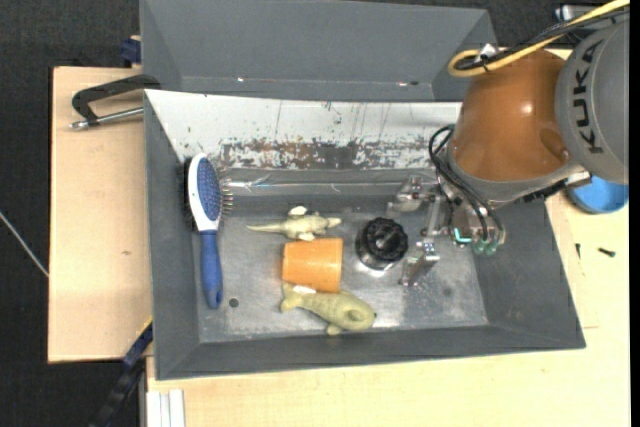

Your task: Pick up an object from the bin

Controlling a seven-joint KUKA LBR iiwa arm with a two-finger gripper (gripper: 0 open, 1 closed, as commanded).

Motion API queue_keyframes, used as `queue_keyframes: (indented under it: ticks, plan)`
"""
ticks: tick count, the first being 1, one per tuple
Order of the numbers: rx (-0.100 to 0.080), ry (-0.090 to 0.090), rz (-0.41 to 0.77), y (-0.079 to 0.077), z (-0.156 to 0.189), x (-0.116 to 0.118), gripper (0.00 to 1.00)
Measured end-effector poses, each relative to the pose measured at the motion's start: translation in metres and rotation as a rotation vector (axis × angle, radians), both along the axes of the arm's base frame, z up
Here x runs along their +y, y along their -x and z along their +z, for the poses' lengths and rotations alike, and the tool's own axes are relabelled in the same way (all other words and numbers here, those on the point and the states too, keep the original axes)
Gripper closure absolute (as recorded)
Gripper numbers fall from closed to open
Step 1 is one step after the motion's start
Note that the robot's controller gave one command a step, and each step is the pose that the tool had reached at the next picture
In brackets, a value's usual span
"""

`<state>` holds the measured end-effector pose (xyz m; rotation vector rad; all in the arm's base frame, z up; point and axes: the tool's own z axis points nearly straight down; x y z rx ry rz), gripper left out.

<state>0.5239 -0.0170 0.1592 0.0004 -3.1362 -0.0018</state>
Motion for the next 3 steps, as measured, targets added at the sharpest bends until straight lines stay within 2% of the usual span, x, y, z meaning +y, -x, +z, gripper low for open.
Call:
queue_keyframes:
  ticks: [1, 2, 3]
  plan:
    - [-0.016, 0.000, -0.114, -0.027, -0.069, 0.008, 0.00]
    - [-0.013, 0.002, 0.042, -0.050, -0.058, -0.042, 0.00]
    - [-0.006, 0.002, -0.501, -0.039, -0.058, -0.051, 0.00]
